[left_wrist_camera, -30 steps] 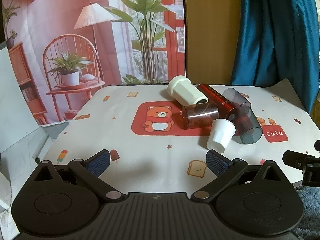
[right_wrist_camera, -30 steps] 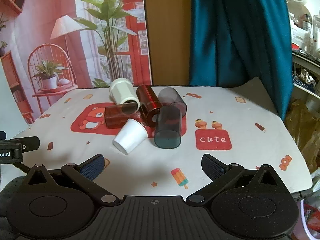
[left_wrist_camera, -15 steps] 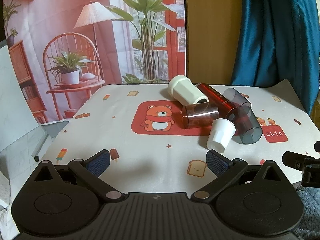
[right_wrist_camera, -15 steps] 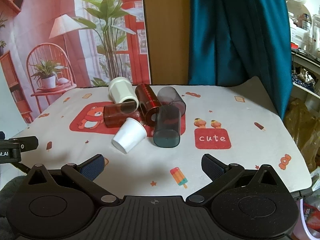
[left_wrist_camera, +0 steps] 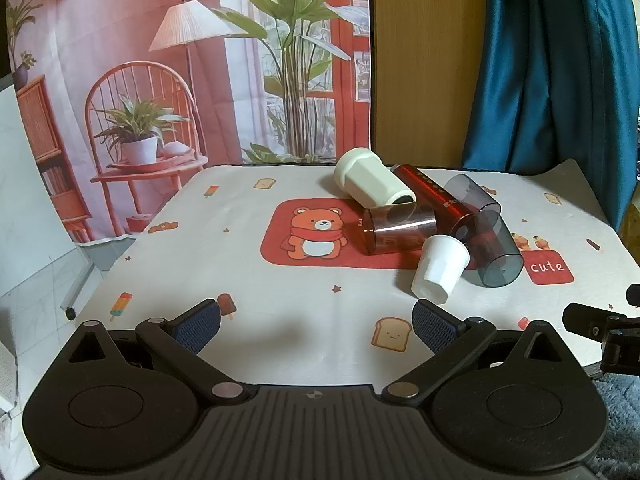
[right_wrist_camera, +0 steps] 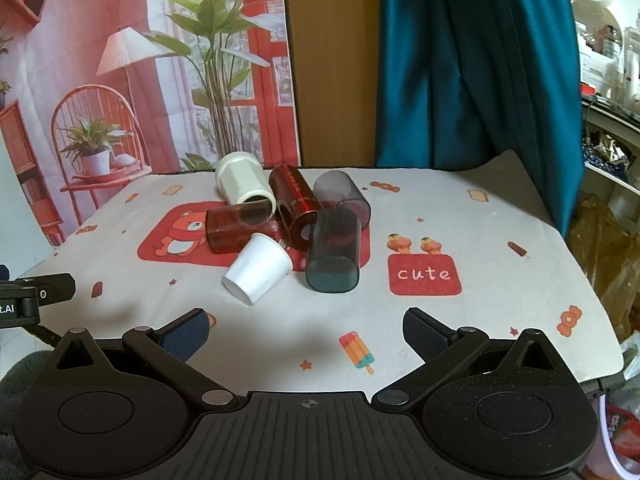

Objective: Flip cup upright

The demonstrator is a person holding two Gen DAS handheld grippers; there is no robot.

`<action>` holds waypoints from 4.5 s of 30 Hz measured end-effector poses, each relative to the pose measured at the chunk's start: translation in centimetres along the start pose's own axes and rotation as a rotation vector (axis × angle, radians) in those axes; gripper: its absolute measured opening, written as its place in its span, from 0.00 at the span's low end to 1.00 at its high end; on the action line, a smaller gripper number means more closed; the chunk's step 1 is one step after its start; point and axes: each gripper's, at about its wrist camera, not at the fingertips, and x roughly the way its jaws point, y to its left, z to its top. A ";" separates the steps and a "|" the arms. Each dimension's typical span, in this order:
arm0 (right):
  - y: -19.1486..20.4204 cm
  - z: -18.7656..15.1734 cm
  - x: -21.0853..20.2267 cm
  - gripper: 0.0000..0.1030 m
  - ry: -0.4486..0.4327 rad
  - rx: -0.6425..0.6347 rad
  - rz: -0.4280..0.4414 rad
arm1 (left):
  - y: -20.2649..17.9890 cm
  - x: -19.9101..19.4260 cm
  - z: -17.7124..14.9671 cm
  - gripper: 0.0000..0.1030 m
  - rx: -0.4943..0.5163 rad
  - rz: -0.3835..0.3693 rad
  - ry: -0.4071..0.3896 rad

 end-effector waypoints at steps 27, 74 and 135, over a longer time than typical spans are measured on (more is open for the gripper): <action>0.2 -0.2 0.3 1.00 0.011 -0.014 -0.002 | 0.0 0.0 -0.3 1.00 -0.003 -0.004 -0.002; -2.9 1.2 8.4 1.00 0.057 0.052 -0.015 | 0.1 11.3 7.2 0.96 0.042 -0.128 -0.044; -6.2 -0.1 11.3 1.00 0.147 0.172 -0.032 | -7.0 27.7 6.5 0.77 0.319 -0.400 0.075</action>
